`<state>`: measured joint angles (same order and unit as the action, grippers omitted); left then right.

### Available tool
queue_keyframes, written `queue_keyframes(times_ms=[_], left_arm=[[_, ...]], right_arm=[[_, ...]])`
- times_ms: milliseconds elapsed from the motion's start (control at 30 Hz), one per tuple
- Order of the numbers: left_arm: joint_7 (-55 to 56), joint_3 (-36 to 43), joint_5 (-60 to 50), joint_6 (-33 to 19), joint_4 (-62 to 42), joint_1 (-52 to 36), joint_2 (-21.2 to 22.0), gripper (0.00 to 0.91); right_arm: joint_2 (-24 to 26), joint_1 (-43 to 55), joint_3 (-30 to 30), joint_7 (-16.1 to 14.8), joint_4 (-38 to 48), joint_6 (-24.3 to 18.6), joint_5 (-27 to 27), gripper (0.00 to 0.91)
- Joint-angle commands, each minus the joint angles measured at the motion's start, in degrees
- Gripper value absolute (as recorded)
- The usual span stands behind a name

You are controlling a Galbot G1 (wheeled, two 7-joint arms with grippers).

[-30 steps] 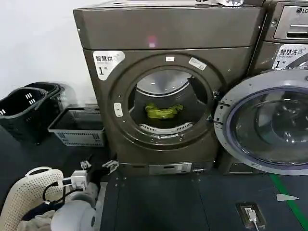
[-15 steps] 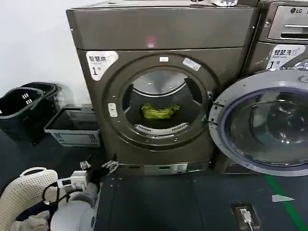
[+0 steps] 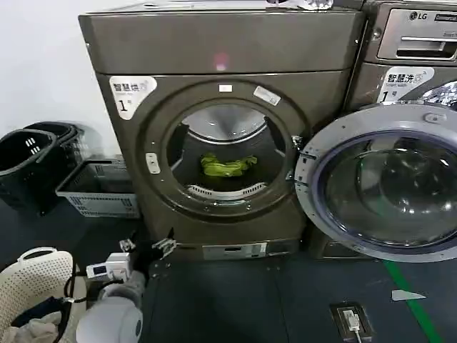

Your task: Grasp the clothes from the dryer.

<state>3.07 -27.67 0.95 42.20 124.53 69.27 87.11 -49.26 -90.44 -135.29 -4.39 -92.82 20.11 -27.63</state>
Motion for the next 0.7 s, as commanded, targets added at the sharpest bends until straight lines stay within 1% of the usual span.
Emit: queue_keyframes(times_ms=[33,700], left_arm=[[-0.1,0.1,0.1,2.8,0.0,0.1,0.0,0.907],[-0.4,0.6,-0.2,2.8,0.4,0.5,0.2,0.907]], right_arm=[[0.0,0.0,-0.1,0.1,0.1,-0.1,-0.1,0.907],[-0.5,-0.1,-0.1,0.2,0.2,0.0,-0.5,0.907]])
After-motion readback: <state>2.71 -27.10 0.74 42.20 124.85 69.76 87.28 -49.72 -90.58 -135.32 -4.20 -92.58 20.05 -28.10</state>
